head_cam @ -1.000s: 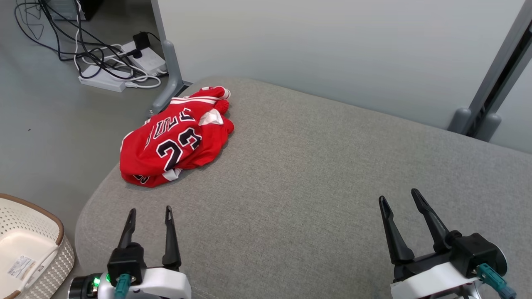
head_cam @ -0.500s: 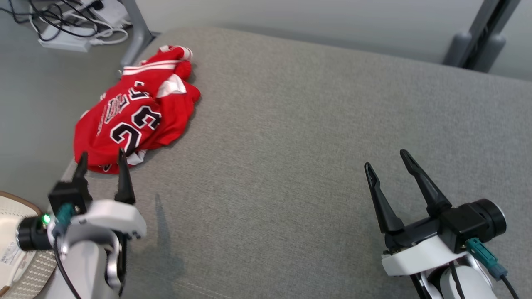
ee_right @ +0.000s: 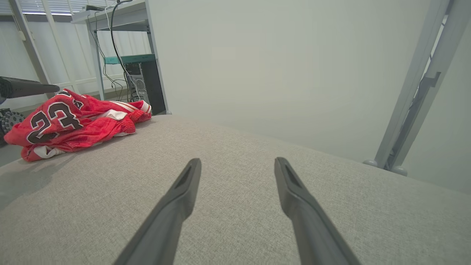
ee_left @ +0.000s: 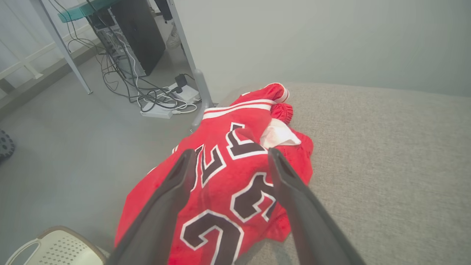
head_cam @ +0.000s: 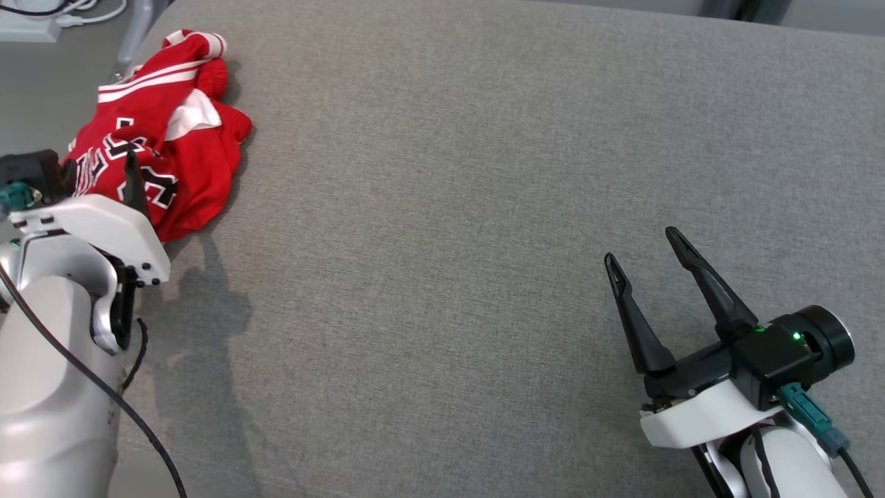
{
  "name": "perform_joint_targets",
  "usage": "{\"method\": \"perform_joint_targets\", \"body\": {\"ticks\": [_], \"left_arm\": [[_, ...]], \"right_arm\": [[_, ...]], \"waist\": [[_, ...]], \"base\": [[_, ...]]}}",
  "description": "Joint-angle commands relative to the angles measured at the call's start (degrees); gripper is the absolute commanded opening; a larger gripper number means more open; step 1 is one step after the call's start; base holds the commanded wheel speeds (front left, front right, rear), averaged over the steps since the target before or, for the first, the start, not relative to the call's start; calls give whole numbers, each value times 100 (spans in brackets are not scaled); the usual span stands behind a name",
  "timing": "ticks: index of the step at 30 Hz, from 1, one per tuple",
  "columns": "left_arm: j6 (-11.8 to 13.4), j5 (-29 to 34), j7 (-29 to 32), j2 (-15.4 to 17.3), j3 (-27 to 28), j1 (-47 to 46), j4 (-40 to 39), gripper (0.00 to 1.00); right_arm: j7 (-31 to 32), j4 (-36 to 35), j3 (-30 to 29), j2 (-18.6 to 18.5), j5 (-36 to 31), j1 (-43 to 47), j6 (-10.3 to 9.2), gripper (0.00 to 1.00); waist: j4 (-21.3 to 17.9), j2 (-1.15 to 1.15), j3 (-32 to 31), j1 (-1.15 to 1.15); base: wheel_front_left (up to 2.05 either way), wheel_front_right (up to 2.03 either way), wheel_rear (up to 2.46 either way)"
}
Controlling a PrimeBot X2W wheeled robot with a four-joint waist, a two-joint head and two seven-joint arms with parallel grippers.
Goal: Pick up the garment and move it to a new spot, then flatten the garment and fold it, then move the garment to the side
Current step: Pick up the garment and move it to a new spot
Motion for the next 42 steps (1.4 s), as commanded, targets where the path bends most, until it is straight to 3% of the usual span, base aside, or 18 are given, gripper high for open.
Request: {"method": "perform_joint_targets", "body": {"ticks": [1, 5, 10, 11, 12, 21, 26, 29, 35, 42], "left_arm": [[-54, -19, 106, 83, 1, -189, 173, 100], [-125, -123, 410, 106, -7, -483, 627, 100], [-38, -145, 540, 207, 12, -743, 1215, 100], [-65, -168, 586, 244, 22, -829, 1444, 34], [-74, -175, 546, 279, 25, -883, 1534, 0], [-67, -247, -183, 341, 93, -1098, 1805, 0], [-10, -285, -1319, 391, 260, -1170, 1329, 0], [-57, -269, -1600, 361, 252, -1149, 913, 0], [-221, -192, -1594, 124, -26, -957, -202, 0], [-287, -277, -795, -384, -574, -534, -1767, 0]], "right_arm": [[28, -53, 16, -46, -14, -70, -2, 100], [47, -85, 57, -72, -24, -90, -2, 100], [69, -80, 116, -46, -36, -140, -2, 100], [53, -61, 133, -34, -37, -152, -2, 100], [46, -49, 144, -29, -37, -155, -2, 100], [-65, 111, 71, 13, 8, -135, -2, 100], [-160, 230, 3, 65, 21, -115, -2, 100], [-218, 321, -61, 103, 66, -60, -2, 100], [-313, 437, -234, 157, 119, 62, -2, 100], [-388, 495, -383, 190, 143, 70, -2, 100]], "waist": [[-67, 0, 75, 0], [-135, 0, 152, 0], [-236, 0, 250, 0], [-268, 0, 273, 0], [-285, 0, 278, 0], [-305, 0, 96, 0], [-293, 0, -205, 0], [-295, 0, -427, 0], [-390, 0, -809, 0], [-774, 0, -1032, 0]], "base": [[0, 0, 0], [0, 0, 0], [0, 0, 0], [0, 0, 0], [0, 0, 0], [0, 0, 0], [0, 0, 0], [0, 0, 0], [0, 0, 0], [0, 0, 0]]}}
